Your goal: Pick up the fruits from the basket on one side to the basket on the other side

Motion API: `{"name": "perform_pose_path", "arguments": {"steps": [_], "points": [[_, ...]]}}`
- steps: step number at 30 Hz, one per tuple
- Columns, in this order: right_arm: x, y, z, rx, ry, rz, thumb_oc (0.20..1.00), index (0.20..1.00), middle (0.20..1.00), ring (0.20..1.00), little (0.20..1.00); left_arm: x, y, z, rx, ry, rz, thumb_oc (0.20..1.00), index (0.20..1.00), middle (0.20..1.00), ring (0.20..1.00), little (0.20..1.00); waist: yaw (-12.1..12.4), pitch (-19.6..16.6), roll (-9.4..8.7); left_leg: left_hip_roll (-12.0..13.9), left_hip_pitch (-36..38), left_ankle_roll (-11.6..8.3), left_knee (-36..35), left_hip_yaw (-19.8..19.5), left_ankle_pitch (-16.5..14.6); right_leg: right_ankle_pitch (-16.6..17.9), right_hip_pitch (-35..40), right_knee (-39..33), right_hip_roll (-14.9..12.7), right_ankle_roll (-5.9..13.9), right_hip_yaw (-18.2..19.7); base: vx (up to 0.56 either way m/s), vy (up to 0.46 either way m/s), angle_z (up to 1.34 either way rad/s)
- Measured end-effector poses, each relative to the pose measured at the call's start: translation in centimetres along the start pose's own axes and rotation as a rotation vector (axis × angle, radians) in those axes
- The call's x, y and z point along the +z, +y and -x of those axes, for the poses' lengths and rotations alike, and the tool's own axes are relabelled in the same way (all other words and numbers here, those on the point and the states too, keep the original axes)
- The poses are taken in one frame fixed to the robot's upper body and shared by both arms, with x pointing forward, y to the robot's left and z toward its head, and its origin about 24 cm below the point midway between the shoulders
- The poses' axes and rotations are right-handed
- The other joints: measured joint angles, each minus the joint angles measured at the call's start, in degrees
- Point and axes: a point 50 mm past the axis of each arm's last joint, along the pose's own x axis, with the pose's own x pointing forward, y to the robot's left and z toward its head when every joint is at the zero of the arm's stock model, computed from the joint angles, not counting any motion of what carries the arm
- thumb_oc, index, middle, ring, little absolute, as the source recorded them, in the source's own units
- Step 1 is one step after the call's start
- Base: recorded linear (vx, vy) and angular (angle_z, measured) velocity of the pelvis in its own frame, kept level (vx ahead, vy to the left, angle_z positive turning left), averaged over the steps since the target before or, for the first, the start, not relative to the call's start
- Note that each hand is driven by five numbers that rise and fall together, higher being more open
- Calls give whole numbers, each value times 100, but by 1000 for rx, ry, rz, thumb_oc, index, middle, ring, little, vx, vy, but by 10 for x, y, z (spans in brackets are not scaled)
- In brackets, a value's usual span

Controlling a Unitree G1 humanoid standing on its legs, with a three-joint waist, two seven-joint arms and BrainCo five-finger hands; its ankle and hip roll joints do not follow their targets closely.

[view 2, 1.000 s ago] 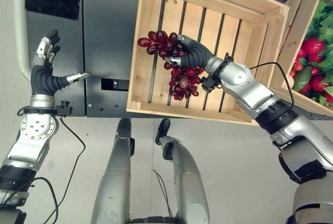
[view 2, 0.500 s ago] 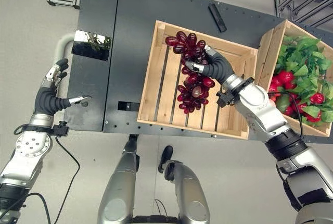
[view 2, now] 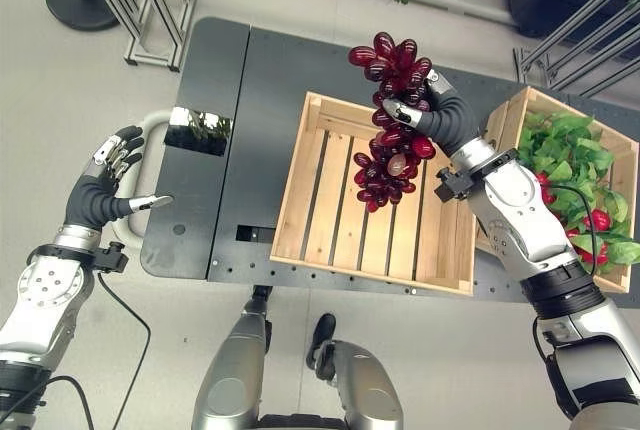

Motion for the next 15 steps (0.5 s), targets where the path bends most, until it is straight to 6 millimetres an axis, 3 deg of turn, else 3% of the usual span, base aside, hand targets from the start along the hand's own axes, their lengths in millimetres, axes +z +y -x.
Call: {"name": "perform_pose_path", "arguments": {"steps": [2,3,4,6,13,15], "points": [[0,1,0,6,0,-1,200,200,200,200,200,-4,0,6,-38,34,23,1000,1000,1000,1000,1000,-50,-350,21,-1,75,20,-66,58,-15,47,110,-172,5,11,7,58,6,-4],[0,1,0,6,0,-1,200,200,200,200,200,-4,0,6,-38,34,23,1000,1000,1000,1000,1000,-50,-350,21,-1,75,20,-66,58,-15,47,110,-172,5,11,7,89,3,-4],[-3,5,-1,26,13,-4,200,200,200,200,200,3,1,3,-166,88,-36,1000,1000,1000,1000,1000,-78,-554,-12,1,268,24,-132,77,-62,73,330,-283,21,21,18,56,-11,-1],[-7,10,-2,60,34,-5,200,200,200,200,200,9,-1,1,-242,97,-76,1000,1000,1000,1000,1000,-125,-812,-14,-20,370,22,-224,75,-63,77,434,-395,7,26,19,76,-13,3],[-21,28,-1,157,93,-35,200,200,200,200,200,44,-23,-28,-476,13,-123,1000,1000,1000,1000,1000,-286,-1355,-86,-43,674,0,-322,83,-95,90,795,-579,13,44,16,44,-7,2],[-27,41,-5,221,117,-52,200,200,200,200,200,55,-40,-43,-579,-19,-128,1000,1000,1000,1000,1000,-365,-1601,-96,-41,709,30,-378,114,-67,121,812,-639,14,52,54,22,7,-8]]}}
